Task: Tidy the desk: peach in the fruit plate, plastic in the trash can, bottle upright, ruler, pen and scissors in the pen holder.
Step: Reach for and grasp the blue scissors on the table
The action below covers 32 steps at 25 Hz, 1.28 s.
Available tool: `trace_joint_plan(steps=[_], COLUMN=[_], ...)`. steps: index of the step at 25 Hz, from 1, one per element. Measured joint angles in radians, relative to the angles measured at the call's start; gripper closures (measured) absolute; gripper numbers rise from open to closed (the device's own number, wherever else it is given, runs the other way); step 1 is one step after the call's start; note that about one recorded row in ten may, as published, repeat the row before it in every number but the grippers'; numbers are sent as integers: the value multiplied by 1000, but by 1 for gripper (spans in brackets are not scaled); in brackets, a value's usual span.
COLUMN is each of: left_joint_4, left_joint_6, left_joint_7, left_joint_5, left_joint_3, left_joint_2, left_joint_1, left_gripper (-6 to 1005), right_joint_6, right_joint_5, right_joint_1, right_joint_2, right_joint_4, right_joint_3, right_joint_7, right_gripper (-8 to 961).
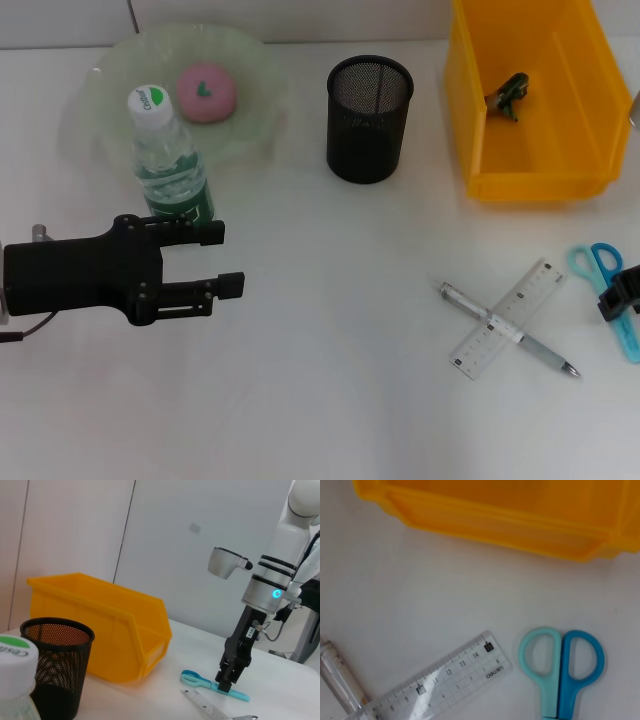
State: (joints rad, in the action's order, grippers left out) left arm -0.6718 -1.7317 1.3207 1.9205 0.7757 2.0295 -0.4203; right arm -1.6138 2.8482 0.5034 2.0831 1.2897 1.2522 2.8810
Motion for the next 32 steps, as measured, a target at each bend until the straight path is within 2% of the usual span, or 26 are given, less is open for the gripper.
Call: trace_joint_plan(steps=[25,31,32], left_joint_4=[5,5,5], left_joint_6=[0,0,0], left_joint_7=[-8,-8,-8], left_joint_5=[2,2,2], left_joint_3=[-4,-4,-4], left_joint_2=[0,0,0], left_joint_1=[2,4,4], left_gripper=[273,273,273], right_joint_6=[4,1,-1], right_joint_5=[-2,-1,-1], right_joint_1=[1,0,-1], right_joint_2=[0,0,0], right_joint_4=[-16,-15,-13], right_joint_3=[9,9,9], right_joint_7=[-2,-5,-5], right_gripper=[593,746,746])
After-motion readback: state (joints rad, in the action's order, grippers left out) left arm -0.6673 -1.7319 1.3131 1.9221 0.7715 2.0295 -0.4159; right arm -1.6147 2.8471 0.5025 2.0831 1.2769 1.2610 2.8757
